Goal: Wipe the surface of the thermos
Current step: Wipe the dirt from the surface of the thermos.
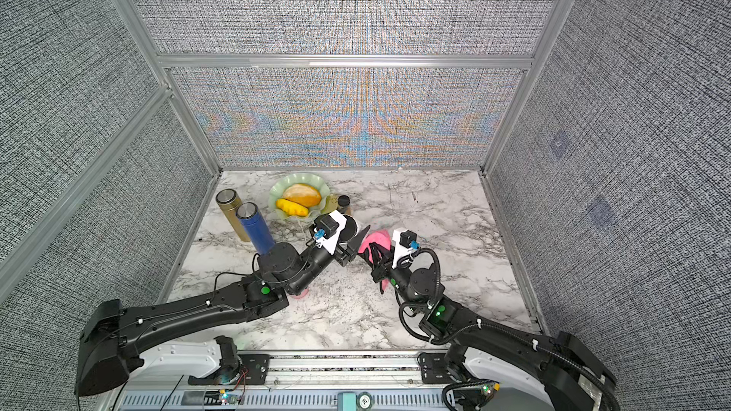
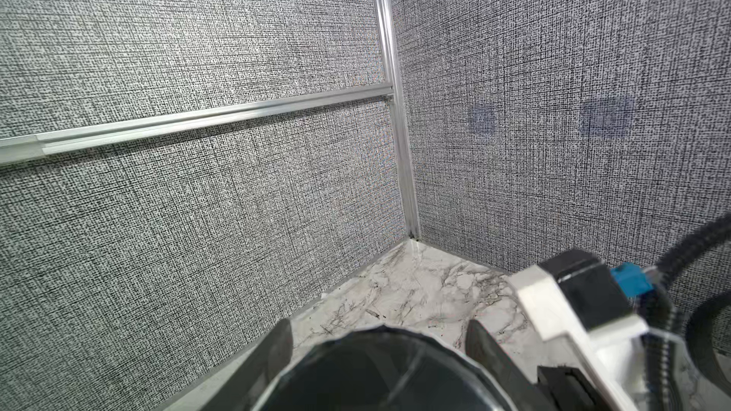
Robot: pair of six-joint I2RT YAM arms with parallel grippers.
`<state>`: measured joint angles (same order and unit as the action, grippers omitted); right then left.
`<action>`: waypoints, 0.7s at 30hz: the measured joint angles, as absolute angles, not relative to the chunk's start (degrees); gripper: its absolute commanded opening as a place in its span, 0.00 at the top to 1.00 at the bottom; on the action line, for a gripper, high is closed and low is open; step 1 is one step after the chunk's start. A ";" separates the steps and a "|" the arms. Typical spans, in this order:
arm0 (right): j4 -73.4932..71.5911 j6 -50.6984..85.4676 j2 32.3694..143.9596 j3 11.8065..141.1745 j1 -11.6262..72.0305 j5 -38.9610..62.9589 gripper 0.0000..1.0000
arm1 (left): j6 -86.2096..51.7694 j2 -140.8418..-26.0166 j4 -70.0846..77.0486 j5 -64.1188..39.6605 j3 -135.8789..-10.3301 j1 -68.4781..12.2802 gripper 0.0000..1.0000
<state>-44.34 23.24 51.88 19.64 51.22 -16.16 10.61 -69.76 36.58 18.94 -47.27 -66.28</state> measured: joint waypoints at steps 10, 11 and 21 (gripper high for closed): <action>-46.63 24.91 51.70 21.47 50.54 -14.20 1.00 | 13.21 -66.78 40.58 12.43 -41.80 -66.35 1.00; -47.92 25.54 53.41 20.47 50.22 -14.55 1.00 | 13.43 -66.59 40.56 12.08 -41.41 -66.32 1.00; -46.39 28.38 51.83 23.70 48.80 -11.33 1.00 | 14.96 -65.23 42.70 8.10 -39.86 -66.30 1.00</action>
